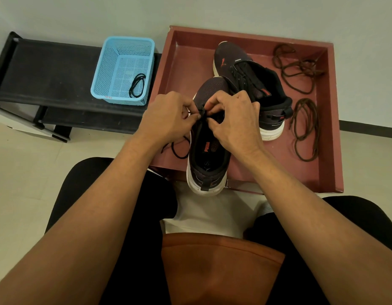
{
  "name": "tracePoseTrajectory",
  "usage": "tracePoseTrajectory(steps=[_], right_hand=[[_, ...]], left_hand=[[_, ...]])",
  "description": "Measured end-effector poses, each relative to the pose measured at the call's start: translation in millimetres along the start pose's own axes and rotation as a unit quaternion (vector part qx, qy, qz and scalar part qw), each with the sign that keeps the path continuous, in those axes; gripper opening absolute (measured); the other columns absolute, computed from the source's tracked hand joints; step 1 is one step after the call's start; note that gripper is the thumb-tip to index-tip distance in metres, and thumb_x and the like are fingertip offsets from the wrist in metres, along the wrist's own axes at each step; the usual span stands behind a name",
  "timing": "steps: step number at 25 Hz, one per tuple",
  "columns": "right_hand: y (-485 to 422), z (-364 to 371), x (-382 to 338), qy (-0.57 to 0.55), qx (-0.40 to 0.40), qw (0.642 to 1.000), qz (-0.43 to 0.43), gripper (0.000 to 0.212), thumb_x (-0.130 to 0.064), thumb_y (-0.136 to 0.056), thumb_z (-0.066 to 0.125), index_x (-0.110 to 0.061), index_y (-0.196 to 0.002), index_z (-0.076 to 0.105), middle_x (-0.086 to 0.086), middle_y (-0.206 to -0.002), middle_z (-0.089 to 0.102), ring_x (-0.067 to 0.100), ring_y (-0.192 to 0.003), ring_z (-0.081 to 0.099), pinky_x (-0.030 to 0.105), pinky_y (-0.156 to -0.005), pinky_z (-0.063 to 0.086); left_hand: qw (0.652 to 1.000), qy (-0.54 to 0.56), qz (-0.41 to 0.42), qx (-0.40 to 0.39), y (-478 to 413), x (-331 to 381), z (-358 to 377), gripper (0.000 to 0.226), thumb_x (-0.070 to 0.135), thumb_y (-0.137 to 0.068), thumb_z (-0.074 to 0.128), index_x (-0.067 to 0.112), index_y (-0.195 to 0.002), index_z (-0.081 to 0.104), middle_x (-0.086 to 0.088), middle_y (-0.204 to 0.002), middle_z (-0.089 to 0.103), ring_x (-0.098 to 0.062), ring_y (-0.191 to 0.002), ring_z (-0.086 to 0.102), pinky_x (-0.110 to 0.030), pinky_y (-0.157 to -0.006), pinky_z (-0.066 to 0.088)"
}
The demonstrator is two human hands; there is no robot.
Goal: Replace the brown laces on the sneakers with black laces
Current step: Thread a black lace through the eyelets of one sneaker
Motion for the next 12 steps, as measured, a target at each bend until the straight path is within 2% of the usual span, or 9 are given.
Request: tracePoseTrajectory(steps=[2, 3, 5, 7, 8, 10, 12], right_hand=[[0, 1, 0, -0.003, 0.001, 1.000, 0.001, 0.028, -0.029, -0.083, 0.083, -0.036, -0.105, 0.066, -0.019, -0.086, 0.070, 0.003, -0.099, 0.038, 0.031, -0.086, 0.022], [0, 0, 0, -0.006, 0.000, 1.000, 0.001, 0.028, -0.029, -0.083, 0.083, -0.036, -0.105, 0.066, -0.020, -0.086, 0.070, 0.003, -0.099, 0.039, 0.031, -0.085, 0.022], [0, 0, 0, -0.008, -0.003, 1.000, 0.000, 0.029, -0.028, -0.084, 0.082, -0.037, -0.105, 0.066, -0.020, -0.086, 0.070, 0.003, -0.099, 0.038, 0.030, -0.085, 0.021], [0, 1, 1, -0.006, -0.005, 1.000, 0.000, 0.029, -0.028, -0.084, 0.082, -0.037, -0.106, 0.065, -0.020, -0.087, 0.069, 0.002, -0.099, 0.037, 0.030, -0.085, 0.021], [0, 0, 1, -0.005, -0.005, 1.000, 0.000, 0.029, -0.028, -0.084, 0.082, -0.037, -0.106, 0.065, -0.020, -0.087, 0.069, 0.002, -0.099, 0.036, 0.030, -0.085, 0.021], [-1, 0, 1, -0.004, -0.004, 1.000, 0.000, 0.030, -0.027, -0.084, 0.082, -0.037, -0.106, 0.065, -0.019, -0.087, 0.069, 0.002, -0.099, 0.036, 0.030, -0.084, 0.020], [-1, 0, 0, -0.001, -0.007, 1.000, -0.001, 0.030, -0.028, -0.084, 0.082, -0.037, -0.107, 0.066, -0.019, -0.088, 0.069, 0.002, -0.100, 0.037, 0.030, -0.085, 0.021]], left_hand=[[0.997, -0.058, -0.039, -0.015, 1, -9, 2, 0.015, 0.041, -0.087, 0.074, 0.036, -0.074, 0.069, 0.008, -0.072, 0.063, -0.021, -0.078, 0.066, -0.037, -0.072, 0.055], [0.992, -0.102, -0.065, -0.034, 3, -14, 4, 0.011, 0.043, -0.086, 0.074, 0.032, -0.083, 0.073, 0.004, -0.084, 0.068, -0.028, -0.089, 0.068, -0.039, -0.077, 0.055], [0.978, -0.170, -0.102, -0.065, 8, -22, 8, 0.022, 0.042, -0.086, 0.075, 0.024, -0.098, 0.073, -0.003, -0.101, 0.067, -0.033, -0.097, 0.065, -0.043, -0.082, 0.052], [0.980, -0.165, -0.092, -0.059, 6, -22, 7, 0.017, 0.040, -0.086, 0.075, 0.028, -0.098, 0.075, -0.001, -0.095, 0.066, -0.032, -0.093, 0.065, -0.042, -0.080, 0.052], [0.987, -0.135, -0.073, -0.047, 4, -19, 6, 0.014, 0.040, -0.086, 0.074, 0.031, -0.096, 0.077, 0.002, -0.085, 0.066, -0.030, -0.087, 0.066, -0.041, -0.078, 0.054], [0.998, -0.053, -0.031, -0.020, 0, -10, 2, 0.009, 0.041, -0.087, 0.074, 0.033, -0.091, 0.077, 0.009, -0.063, 0.056, -0.018, -0.067, 0.060, -0.036, -0.069, 0.054], [1.000, -0.008, -0.007, 0.002, -1, -1, 0, 0.007, 0.041, -0.090, 0.075, 0.036, -0.085, 0.074, 0.013, -0.057, 0.050, -0.006, -0.057, 0.050, -0.031, -0.062, 0.047]])
Point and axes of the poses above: each hand's wrist, its own y-axis away from the middle knuckle, its own z-axis out of the palm, x = y × z, the point moved 4 cm from there along -y, towards the middle knuckle
